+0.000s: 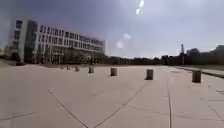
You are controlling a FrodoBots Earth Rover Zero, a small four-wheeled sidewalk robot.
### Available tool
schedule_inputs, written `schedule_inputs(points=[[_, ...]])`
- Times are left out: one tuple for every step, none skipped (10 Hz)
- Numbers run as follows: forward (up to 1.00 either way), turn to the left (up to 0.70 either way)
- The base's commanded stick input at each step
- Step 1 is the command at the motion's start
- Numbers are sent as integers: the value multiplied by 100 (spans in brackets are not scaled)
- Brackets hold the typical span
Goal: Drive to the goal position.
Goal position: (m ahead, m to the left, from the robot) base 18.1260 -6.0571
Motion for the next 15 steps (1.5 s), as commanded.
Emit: schedule_inputs(points=[[70, -2], [70, -2], [70, -2], [70, -2], [70, -2], [70, -2], [70, -2], [70, -2], [70, -2], [70, -2], [70, -2], [70, -2], [70, -2], [70, -2], [70, -2]])
